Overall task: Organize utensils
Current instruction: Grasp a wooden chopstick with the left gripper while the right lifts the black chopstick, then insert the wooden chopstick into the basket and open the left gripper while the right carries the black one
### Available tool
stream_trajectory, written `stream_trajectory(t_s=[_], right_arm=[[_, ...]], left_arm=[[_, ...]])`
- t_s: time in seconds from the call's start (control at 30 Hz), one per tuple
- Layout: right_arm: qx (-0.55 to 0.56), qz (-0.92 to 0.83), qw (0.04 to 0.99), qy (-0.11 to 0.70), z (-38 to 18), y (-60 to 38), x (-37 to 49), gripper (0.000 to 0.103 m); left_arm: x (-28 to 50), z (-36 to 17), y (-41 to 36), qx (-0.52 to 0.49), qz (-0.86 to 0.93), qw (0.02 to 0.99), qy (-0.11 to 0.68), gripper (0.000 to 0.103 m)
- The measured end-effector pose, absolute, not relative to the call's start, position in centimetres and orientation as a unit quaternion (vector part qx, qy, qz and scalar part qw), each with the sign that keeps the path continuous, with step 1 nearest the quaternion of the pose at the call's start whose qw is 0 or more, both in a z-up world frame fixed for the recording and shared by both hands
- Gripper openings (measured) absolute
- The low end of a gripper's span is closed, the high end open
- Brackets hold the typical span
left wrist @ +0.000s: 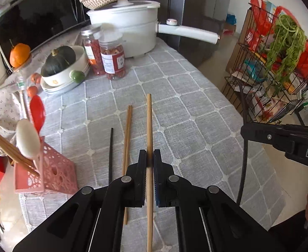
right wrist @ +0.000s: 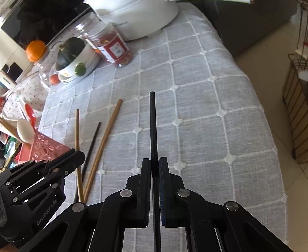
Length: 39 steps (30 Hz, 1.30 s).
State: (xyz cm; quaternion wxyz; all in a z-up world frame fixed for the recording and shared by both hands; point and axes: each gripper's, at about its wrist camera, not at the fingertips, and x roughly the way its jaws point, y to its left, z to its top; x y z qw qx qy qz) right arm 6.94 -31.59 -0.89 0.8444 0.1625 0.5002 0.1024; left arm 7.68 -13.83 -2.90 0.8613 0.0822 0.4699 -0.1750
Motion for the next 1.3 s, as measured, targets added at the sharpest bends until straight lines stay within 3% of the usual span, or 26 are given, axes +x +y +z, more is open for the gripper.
stream_trajectory(t_s=[0.5,0.8,1.07,1.3], right_arm=[[0.086,0.158,0.886,0.428,3.9,-23.3,5.1,0.005],[0.076,0.163,0.903,0.39,5.6,-20.4,6.0,0.005],[0.073,0.171,0.915,0.358,6.9,-18.8,5.9,0.005],[0.077,0.176,0.918,0.346,7.4,-18.9,5.7,0.005]], left_arm=[[2.2,5.3,-2.1,-0.053,-0.192,0.913,0.355,0.006],[1.3,9.6,3.8,-0.125,-0.149,0.95,0.243,0.006],[1.0,10.1,7.0,-0.15,-0.067,0.974,0.154,0.006],[3.7,7.7,7.5,-0.125,-0.019,0.978,0.163,0.006]])
